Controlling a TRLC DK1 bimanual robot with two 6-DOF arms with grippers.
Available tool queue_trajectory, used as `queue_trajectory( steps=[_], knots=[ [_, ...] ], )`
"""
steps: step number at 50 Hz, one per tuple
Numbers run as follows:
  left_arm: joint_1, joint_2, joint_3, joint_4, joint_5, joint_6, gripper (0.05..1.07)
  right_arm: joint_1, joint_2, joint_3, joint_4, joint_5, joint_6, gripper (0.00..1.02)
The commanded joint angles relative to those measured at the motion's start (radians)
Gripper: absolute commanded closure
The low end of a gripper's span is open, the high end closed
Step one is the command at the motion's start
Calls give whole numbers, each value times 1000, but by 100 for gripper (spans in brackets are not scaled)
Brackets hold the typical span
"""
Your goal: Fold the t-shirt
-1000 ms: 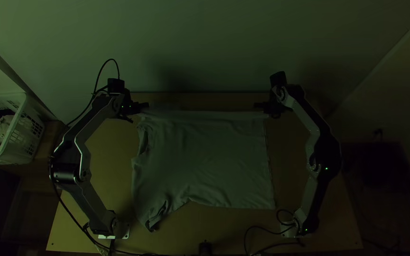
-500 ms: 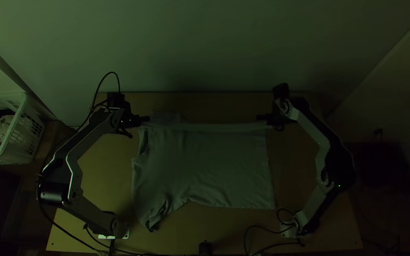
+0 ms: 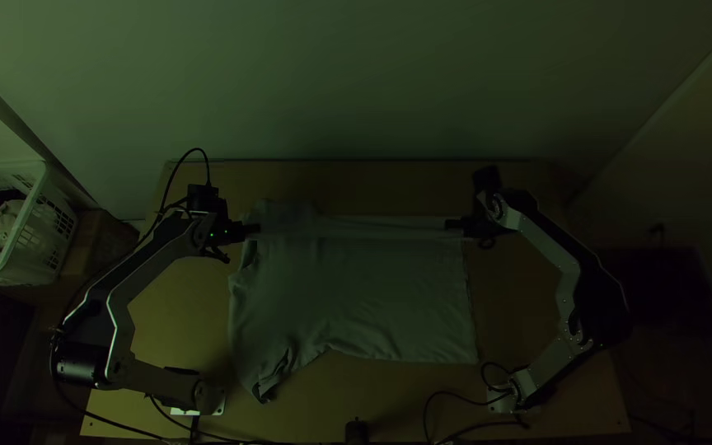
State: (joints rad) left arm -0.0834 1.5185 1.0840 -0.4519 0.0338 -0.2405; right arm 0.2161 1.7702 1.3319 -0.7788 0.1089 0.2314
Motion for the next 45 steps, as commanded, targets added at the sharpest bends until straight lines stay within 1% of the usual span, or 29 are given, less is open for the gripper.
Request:
queue_trajectory(
  steps=[1, 8, 15, 16, 17, 18, 21, 22, 23, 24, 27, 29, 30, 31, 37, 41, 45],
  knots=[
    [-4, -27, -53, 5, -8, -36, 105, 12, -31, -60, 7, 17, 9, 100],
    [-4, -27, -96, 38, -8, -37, 105, 20, -45, -114, 46, 20, 20, 100],
    [-18, -24, -151, 81, -6, -14, 104, 17, -45, -149, 47, 18, 39, 99],
    [-19, -24, -156, 85, -6, -14, 103, 17, -45, -152, 47, 18, 43, 94],
    [-19, -26, -159, 85, -6, -16, 99, 16, -46, -157, 47, 18, 49, 87],
    [-22, -26, -161, 82, -5, -16, 94, 14, -52, -163, 47, 18, 51, 76],
    [-24, -46, -170, 81, -5, -17, 68, 9, -68, -172, 47, 18, 62, 35],
    [-26, -55, -173, 79, -5, -14, 62, 6, -78, -177, 47, 18, 62, 25],
    [-27, -67, -174, 78, -5, -14, 57, 5, -87, -180, 47, 18, 62, 17],
    [-27, -80, -176, 76, -5, -14, 52, 3, -95, -183, 46, 18, 63, 12],
    [-27, -112, -177, 71, -3, -17, 34, -9, -135, -192, 44, 17, 63, 11],
    [-27, -132, -174, 48, 15, -14, 24, -11, -172, -204, 44, 11, 63, 11],
    [-26, -139, -173, 42, 34, -11, 20, -14, -190, -209, 46, 8, 63, 11],
    [-24, -152, -173, 39, 43, -10, 19, -15, -209, -214, 46, 5, 63, 11],
    [-16, -245, -176, 16, 86, 24, 19, -17, -314, -247, 44, -12, 55, 10],
    [-16, -310, -180, -22, 106, 50, 18, -17, -380, -267, 27, -25, 48, 6],
    [-16, -353, -176, -97, 112, 79, 18, -9, -442, -280, 1, -32, 36, 6]
  ],
)
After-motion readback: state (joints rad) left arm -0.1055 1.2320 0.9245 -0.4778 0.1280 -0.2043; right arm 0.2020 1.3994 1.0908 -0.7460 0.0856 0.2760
